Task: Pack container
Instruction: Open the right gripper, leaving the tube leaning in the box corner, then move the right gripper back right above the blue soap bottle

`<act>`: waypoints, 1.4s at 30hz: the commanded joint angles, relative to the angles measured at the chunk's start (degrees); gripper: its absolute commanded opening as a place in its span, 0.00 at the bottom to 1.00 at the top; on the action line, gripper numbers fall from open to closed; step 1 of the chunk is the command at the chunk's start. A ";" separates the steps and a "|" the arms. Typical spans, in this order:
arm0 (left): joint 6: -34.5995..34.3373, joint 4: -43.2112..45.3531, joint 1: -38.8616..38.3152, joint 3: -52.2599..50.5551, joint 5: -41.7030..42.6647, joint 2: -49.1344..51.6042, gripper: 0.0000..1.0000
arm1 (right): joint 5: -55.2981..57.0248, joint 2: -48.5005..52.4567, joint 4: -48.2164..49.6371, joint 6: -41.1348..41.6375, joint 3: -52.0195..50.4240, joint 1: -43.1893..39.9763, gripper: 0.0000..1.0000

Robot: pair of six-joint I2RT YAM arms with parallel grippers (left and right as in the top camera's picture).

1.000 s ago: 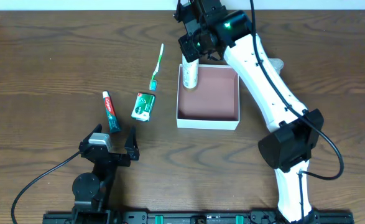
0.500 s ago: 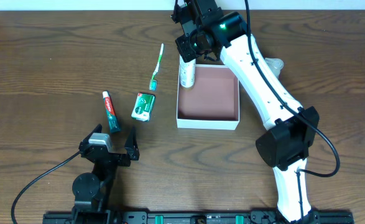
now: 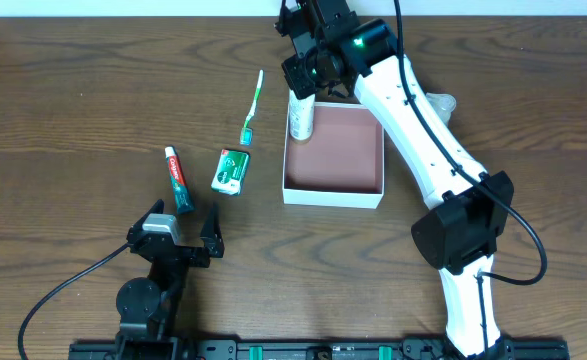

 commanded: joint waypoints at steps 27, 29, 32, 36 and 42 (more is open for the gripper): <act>0.76 -1.92 0.17 -1.03 0.20 0.07 0.98 | 17.77 -18.99 -11.91 0.17 1.46 -7.96 0.96; 0.76 -1.92 0.17 -1.03 0.20 0.07 0.98 | 18.73 -20.61 -14.82 0.17 1.44 -9.33 0.99; 0.76 -1.92 0.17 -1.03 0.20 0.07 0.98 | 19.06 -22.18 -19.12 0.17 1.44 -11.52 0.99; 0.76 -1.92 0.17 -1.03 0.20 0.07 0.98 | 18.95 -22.80 -25.07 0.17 1.44 -13.42 0.99; 0.76 -1.92 0.17 -1.03 0.20 0.07 0.98 | 19.04 -22.67 -32.52 -3.82 0.07 -14.95 0.99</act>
